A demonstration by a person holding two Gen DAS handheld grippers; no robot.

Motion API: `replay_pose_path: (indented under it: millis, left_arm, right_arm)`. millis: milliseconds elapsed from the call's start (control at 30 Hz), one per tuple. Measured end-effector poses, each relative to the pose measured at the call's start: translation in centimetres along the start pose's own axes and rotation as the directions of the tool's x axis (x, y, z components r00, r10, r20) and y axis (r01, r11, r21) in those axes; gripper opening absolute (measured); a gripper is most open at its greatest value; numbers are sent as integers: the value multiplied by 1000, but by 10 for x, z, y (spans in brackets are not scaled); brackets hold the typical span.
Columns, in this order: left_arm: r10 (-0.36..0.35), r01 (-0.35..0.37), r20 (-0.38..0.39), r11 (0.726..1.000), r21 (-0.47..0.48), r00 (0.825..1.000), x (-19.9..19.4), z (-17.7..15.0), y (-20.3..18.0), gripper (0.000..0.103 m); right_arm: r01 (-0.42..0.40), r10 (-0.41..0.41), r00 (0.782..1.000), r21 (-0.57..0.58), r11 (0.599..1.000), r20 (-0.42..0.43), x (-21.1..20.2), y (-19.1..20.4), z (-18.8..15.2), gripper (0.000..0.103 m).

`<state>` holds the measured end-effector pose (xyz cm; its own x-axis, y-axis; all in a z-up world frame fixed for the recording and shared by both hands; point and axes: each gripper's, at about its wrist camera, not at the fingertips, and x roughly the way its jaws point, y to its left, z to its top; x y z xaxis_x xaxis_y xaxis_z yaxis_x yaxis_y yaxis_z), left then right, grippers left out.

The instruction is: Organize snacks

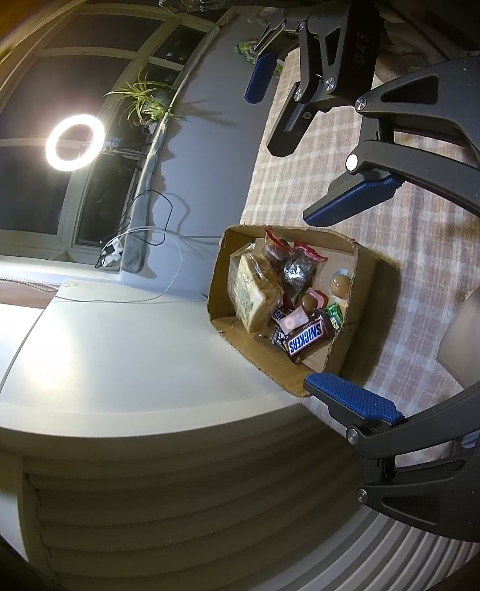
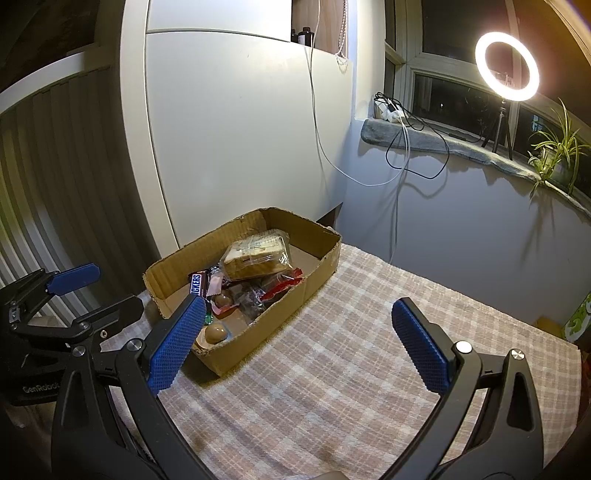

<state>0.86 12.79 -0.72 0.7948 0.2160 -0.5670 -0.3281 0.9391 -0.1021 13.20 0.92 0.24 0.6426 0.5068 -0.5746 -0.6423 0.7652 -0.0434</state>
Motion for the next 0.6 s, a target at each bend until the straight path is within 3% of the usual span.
replay_pose_path:
  millis: [600]
  left_arm:
    - [2, -2, 4, 1000, 7, 1000, 1, -2, -3, 82]
  right_arm:
    - [-3, 3, 1000, 1, 1000, -6, 2, -5, -1, 103]
